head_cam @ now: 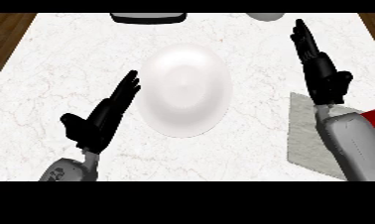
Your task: Pick the lemon from the placemat and place it in the plate
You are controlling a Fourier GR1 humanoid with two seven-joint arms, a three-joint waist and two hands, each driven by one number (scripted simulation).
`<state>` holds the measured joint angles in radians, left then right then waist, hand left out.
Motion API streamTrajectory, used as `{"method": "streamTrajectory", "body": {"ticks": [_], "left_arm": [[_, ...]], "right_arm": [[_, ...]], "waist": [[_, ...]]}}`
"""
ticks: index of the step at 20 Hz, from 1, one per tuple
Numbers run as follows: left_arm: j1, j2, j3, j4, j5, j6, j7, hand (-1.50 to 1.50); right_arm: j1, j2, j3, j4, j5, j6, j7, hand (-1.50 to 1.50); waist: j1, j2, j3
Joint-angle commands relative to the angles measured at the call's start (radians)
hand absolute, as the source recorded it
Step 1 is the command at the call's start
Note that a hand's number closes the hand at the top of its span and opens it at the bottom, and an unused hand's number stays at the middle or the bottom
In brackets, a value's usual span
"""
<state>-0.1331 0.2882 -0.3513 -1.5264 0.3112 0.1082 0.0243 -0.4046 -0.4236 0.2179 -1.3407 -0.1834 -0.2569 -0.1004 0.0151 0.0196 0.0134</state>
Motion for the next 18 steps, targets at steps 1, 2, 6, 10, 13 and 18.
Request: {"method": "streamTrajectory", "body": {"ticks": [1,2,6,10,13,18], "left_arm": [[-0.05,0.066,0.073,-0.03,0.002,-0.006,0.058,0.0],[-0.019,0.051,0.062,-0.011,-0.047,0.023,-0.04,0.0],[-0.125,0.168,0.177,-0.044,-0.095,0.064,-0.036,0.0],[-0.096,0.175,0.195,-0.065,-0.08,0.08,0.006,0.0],[-0.091,0.227,0.247,-0.06,-0.051,0.025,0.01,0.0],[-0.103,0.187,0.226,-0.116,-0.064,0.057,0.066,0.0]], "right_arm": [[0.007,0.006,0.048,-0.069,-0.039,0.129,0.015,1.5],[0.038,0.03,0.102,-0.076,-0.048,0.196,-0.062,1.5],[0.042,0.062,0.316,-0.219,-0.095,0.465,-0.12,1.5],[0.166,-0.218,0.382,-0.161,0.402,0.2,-0.168,1.5],[0.382,-0.11,0.299,-0.169,0.206,0.142,-0.342,-1.5],[0.49,-0.153,0.162,-0.159,0.01,0.279,-0.616,-1.5]], "waist": [[-0.013,-0.022,-0.013],[-0.006,-0.021,-0.013],[0.03,-0.035,-0.009],[-0.035,-0.034,-0.013],[-0.035,-0.024,-0.012],[-0.028,-0.024,-0.012]]}}
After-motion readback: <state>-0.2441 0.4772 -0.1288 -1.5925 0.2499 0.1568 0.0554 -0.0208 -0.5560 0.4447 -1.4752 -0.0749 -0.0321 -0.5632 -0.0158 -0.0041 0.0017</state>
